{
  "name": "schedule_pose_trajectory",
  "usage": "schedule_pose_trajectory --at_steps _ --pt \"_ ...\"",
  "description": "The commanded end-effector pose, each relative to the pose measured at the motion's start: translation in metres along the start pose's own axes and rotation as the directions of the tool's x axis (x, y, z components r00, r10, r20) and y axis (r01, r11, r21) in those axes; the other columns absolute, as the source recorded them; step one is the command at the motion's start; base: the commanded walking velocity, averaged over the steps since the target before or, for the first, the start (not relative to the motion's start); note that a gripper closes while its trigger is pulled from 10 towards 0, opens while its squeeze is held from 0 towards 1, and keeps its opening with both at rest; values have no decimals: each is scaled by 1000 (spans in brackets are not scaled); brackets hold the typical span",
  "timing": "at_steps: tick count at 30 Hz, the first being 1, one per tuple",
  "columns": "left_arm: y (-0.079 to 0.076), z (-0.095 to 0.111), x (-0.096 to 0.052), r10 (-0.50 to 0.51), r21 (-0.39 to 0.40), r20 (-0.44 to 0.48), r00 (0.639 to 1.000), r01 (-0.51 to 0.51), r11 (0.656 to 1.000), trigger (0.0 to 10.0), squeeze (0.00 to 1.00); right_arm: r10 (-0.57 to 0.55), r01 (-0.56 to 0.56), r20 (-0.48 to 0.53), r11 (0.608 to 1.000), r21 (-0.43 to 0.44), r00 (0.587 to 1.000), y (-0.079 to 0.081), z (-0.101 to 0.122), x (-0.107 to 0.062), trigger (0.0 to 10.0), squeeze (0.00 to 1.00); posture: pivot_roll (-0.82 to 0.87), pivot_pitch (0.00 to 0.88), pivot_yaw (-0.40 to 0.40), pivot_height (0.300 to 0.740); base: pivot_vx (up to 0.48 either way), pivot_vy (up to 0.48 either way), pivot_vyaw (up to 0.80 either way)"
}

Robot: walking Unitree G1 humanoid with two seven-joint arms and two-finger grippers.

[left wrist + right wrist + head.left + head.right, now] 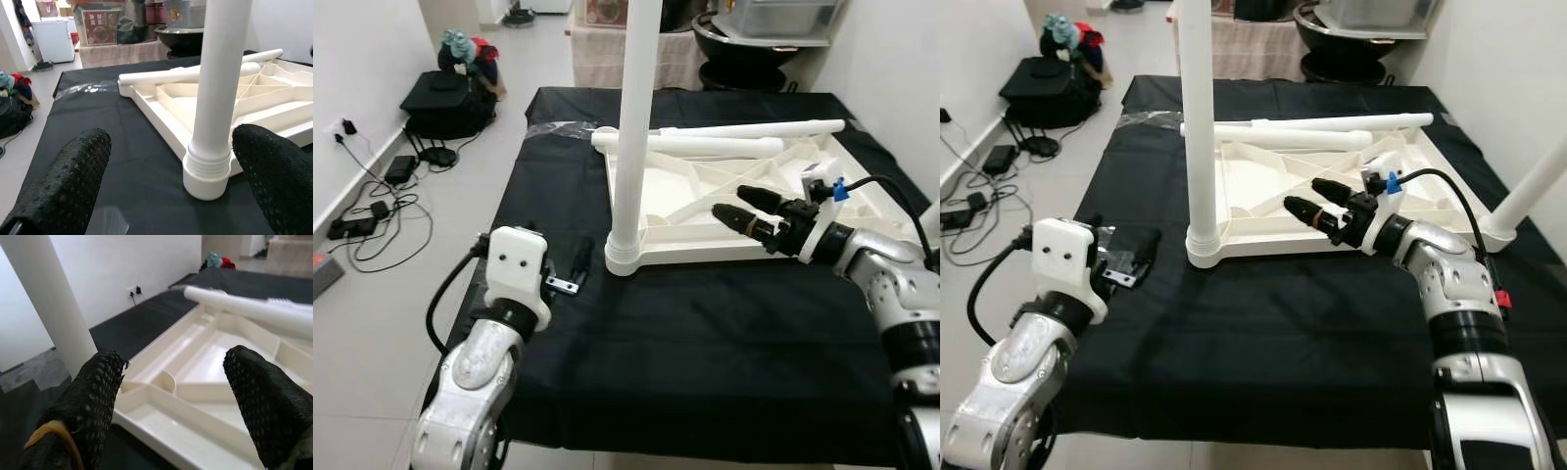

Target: Building children table

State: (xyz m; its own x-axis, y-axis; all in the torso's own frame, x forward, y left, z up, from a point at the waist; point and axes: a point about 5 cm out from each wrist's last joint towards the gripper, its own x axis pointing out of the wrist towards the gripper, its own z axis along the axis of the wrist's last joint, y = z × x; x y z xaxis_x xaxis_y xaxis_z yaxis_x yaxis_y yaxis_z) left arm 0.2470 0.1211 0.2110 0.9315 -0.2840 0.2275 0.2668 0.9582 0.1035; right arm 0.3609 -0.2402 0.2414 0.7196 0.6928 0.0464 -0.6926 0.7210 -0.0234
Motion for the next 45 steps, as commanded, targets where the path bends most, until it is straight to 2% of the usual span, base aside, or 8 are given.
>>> schedule_pose_trajectory --at_steps 1,11,22,24,25,29,30,45 --pt "-8 -5 -4 -53 -42 -35 998 51 998 10000 0 74 -76 -47 996 -43 996 3 -4 1 10000 0 87 153 -96 740 0 0 0" --pt "-32 -28 -27 -234 -143 -168 958 212 967 10000 0 195 -194 1 975 -108 981 13 24 29 10000 0 86 171 -97 740 0 0 0" --pt "-53 -2 -23 -342 -153 -65 938 329 932 10000 0 241 -240 0 966 -95 970 21 21 51 10000 0 88 189 -110 740 0 0 0" --pt "-56 5 -22 -353 -156 -38 935 344 926 10000 0 253 -252 -1 963 -92 967 22 21 52 10000 149 87 191 -110 740 0 0 0" --pt "-57 9 -21 -359 -154 -24 933 351 923 10000 0 276 -275 1 958 -79 961 22 21 52 10000 1000 87 191 -110 740 0 0 0" --pt "-57 10 -21 -365 -147 -21 931 358 922 10000 0 309 -308 1 949 -67 951 22 23 51 10000 1000 86 196 -111 740 0 0 0" --pt "-57 10 -21 -366 -144 -23 930 359 922 10000 0 315 -314 -2 946 -74 949 22 23 51 10000 0 86 196 -111 740 0 0 0" --pt "-54 9 -22 -350 -137 -47 936 341 930 10000 0 340 -338 17 937 -88 940 36 25 74 10000 0 91 204 -116 740 0 0 0"
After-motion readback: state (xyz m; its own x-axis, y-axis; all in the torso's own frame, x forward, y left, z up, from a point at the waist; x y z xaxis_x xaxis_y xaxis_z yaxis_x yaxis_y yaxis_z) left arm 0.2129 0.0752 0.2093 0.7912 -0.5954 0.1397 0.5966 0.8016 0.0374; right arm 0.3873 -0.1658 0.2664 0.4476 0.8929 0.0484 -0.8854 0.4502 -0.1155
